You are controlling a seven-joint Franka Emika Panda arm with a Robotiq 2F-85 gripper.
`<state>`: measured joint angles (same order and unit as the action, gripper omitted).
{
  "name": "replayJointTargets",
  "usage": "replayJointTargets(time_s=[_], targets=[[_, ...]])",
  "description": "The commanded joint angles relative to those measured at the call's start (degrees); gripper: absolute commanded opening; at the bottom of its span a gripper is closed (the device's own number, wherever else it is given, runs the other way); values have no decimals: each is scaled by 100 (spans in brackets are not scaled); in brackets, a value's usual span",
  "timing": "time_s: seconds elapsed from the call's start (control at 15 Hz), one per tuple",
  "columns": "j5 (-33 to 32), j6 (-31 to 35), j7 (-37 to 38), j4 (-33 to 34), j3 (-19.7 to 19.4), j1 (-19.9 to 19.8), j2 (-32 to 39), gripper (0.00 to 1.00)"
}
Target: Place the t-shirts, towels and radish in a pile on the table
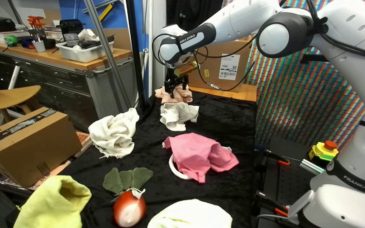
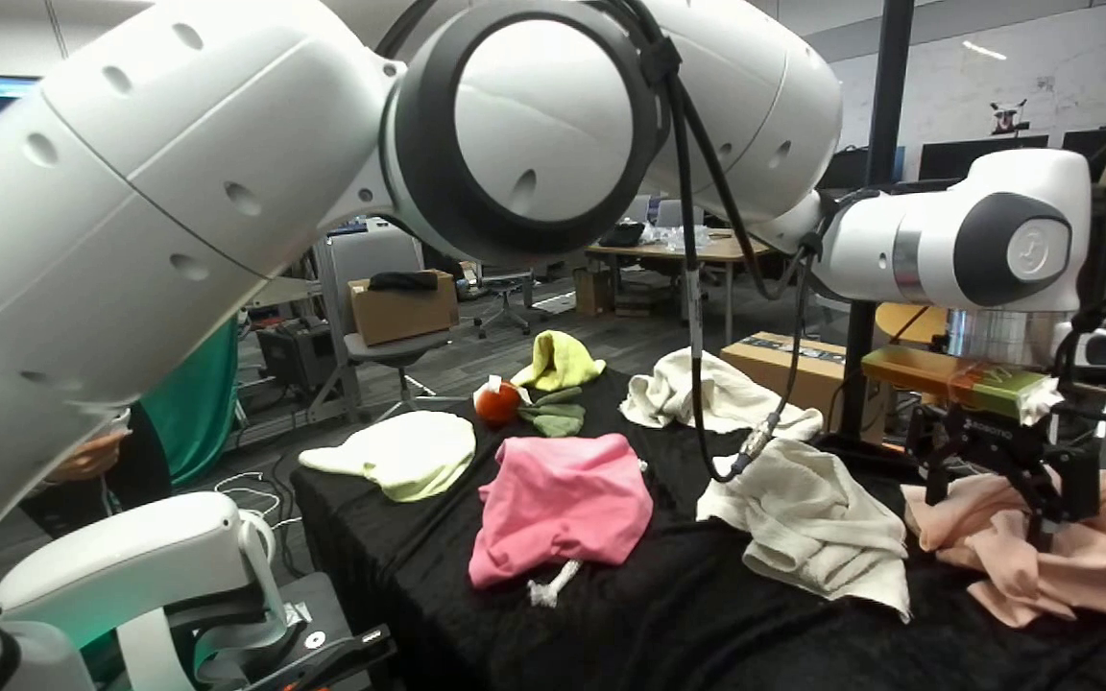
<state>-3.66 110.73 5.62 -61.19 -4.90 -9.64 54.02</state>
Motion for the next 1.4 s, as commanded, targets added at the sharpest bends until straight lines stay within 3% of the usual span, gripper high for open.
replayJointTargets(time_s=[0.0,0.13,0.27,0.8,1.0,1.33], targets=[[104,-54,200,602,-127,-28,365,100],[102,-58,277,723,-154,-43,445,100],[114,-100,294,816,-149,-69,494,74],[133,-417,47,869,-54,-97,431,13],[99,-557,-151,757,-21,-65,211,5],[80,-809,-613,243,181,-98,-500,7]])
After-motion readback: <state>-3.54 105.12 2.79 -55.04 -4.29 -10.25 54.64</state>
